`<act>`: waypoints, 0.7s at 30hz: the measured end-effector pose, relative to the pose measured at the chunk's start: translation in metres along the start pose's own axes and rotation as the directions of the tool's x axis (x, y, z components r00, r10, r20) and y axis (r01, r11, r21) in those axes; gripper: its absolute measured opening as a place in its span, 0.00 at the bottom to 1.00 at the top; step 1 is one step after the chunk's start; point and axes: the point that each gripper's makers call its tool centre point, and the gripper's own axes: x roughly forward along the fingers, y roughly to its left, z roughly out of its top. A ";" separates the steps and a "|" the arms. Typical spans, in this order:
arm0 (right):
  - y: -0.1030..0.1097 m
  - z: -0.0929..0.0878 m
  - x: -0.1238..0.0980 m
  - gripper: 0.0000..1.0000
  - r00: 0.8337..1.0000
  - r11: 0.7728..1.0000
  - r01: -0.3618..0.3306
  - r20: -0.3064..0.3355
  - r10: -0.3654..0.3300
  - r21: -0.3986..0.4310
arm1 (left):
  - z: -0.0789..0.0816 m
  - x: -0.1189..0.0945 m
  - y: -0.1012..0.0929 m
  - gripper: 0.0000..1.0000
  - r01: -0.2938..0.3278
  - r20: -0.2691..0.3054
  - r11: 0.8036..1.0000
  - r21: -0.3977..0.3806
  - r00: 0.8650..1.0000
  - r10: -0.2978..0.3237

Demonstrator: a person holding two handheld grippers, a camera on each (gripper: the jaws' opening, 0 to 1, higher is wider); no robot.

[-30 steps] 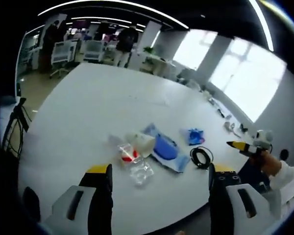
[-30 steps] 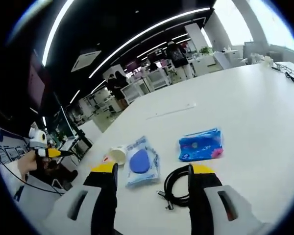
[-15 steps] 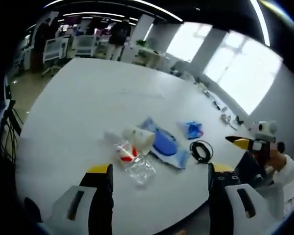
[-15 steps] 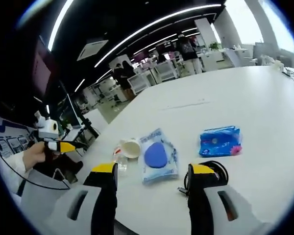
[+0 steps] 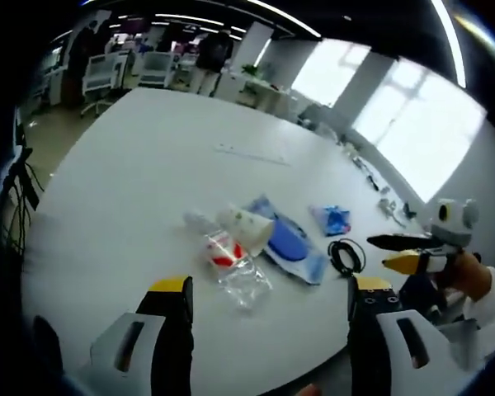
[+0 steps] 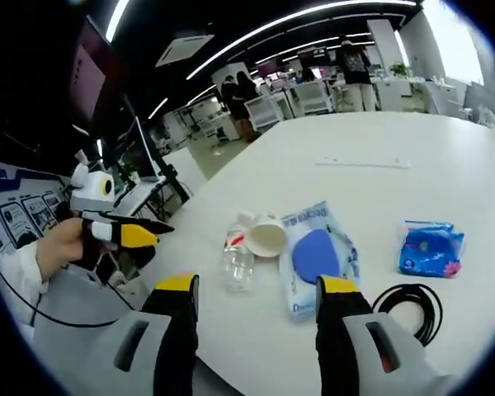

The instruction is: Arrange the tabletop items into an orderly group along one side of the table until the central work area is clear of visible clutter.

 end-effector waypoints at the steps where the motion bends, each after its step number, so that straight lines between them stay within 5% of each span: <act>1: 0.002 0.000 0.005 0.53 1.000 1.000 -0.004 -0.009 0.004 -0.009 | 0.000 0.000 0.001 0.73 -0.001 0.008 1.000 -0.013 1.000 0.001; 21: 0.046 -0.027 0.104 0.53 0.967 0.994 -0.069 -0.252 0.045 -0.085 | 0.011 -0.008 0.015 0.73 -0.019 0.054 0.998 -0.062 0.998 0.023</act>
